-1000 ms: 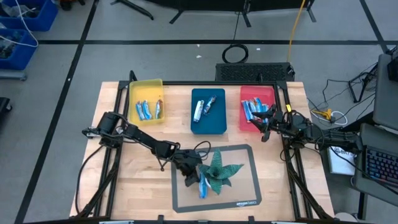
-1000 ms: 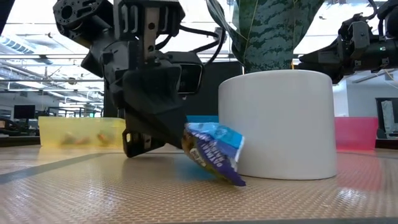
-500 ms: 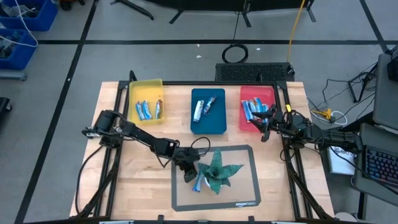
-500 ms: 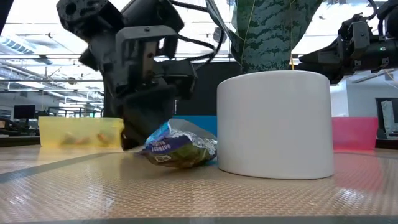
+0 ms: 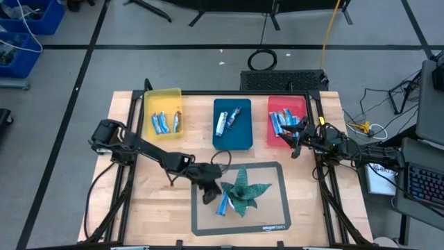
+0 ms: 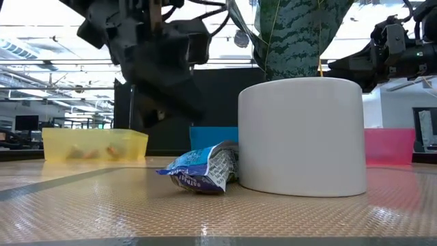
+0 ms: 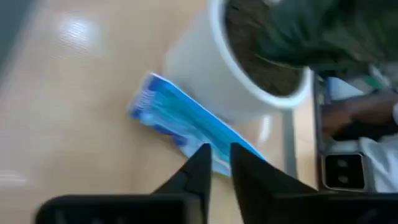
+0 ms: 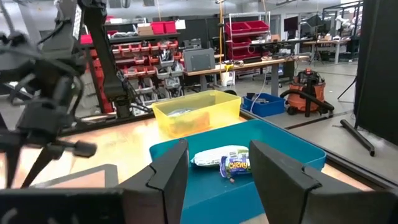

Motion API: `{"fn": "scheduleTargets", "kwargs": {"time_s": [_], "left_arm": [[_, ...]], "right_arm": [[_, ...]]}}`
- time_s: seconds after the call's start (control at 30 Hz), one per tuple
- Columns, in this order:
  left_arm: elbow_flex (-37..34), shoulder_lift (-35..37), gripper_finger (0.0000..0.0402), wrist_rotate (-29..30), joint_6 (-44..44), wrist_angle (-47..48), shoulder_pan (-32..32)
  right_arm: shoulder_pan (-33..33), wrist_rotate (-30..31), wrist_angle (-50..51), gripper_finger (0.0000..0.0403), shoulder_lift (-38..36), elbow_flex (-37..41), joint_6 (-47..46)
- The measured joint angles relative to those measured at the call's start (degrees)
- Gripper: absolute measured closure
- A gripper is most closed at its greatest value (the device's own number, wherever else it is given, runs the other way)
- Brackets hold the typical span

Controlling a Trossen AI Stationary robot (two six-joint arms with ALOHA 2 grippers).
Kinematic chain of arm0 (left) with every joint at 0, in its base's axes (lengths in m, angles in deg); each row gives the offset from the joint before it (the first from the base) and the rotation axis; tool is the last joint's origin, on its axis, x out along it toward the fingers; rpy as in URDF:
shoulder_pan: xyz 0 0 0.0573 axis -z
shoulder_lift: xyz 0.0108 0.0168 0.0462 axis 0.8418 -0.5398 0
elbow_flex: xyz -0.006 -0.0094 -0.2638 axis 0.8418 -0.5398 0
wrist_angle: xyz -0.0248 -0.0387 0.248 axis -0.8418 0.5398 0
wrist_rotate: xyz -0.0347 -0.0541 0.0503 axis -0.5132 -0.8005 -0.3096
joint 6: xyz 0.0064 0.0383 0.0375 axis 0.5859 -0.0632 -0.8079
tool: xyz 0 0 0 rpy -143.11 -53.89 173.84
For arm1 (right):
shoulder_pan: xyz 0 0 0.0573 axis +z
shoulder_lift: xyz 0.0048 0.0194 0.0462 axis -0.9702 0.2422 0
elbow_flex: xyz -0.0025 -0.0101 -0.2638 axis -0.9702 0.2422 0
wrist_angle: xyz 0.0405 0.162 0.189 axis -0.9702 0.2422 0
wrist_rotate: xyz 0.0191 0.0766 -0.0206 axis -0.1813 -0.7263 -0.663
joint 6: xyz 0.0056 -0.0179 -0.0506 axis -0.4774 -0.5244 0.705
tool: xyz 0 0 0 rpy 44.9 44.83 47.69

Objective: Pick and place Granola Bars by type
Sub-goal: Put the blue granola bar into the blue bin

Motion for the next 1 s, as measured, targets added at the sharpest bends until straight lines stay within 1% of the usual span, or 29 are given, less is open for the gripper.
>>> {"fn": "scheduleTargets", "kwargs": {"time_s": [0.07, 0.23, 0.33, 0.47, 0.63, 0.73, 0.8, 0.9, 1.0], "left_arm": [[0.02, -1.28, 0.0313, -1.07, 1.23, -1.50, 0.42], [-0.01, -5.68, 0.0238, -0.98, 6.89, -1.56, -0.85], [0.02, -8.24, 0.0204, -2.87, 8.33, -5.90, -1.38], [0.16, -10.89, 0.0178, -5.85, 8.81, -12.67, -1.45], [0.17, -11.85, 0.0171, -6.15, 8.54, -15.21, -1.60], [0.17, -11.88, 0.0186, -5.67, 7.53, -15.17, -1.92], [0.17, -11.93, 0.0213, -5.34, 5.83, -15.19, -1.96], [0.15, -11.98, 0.0281, -5.19, 3.33, -15.08, -2.04], [0.15, -12.01, 0.0371, -4.99, 0.70, -14.63, -2.07]], "right_arm": [[0.00, 0.02, -0.23, 0.0243, 0.12, 0.02, 0.00], [0.00, 0.00, -0.06, 0.0243, 0.30, 0.00, 0.00], [0.00, 0.00, -0.02, 0.0243, 0.42, 0.02, 0.00], [-0.01, 0.00, -0.13, 0.0243, 0.45, 0.00, 0.00], [0.00, 0.00, -0.05, 0.0243, 0.53, 0.00, 0.00], [-0.02, 0.00, -0.07, 0.0243, 0.53, 0.02, 0.00], [0.00, 0.00, -0.07, 0.0243, 0.53, 0.00, 0.00], [0.00, 0.00, -0.04, 0.0243, 0.53, 0.01, 0.00], [0.00, 0.00, -0.04, 0.0243, 0.53, 0.00, 0.00]]}}
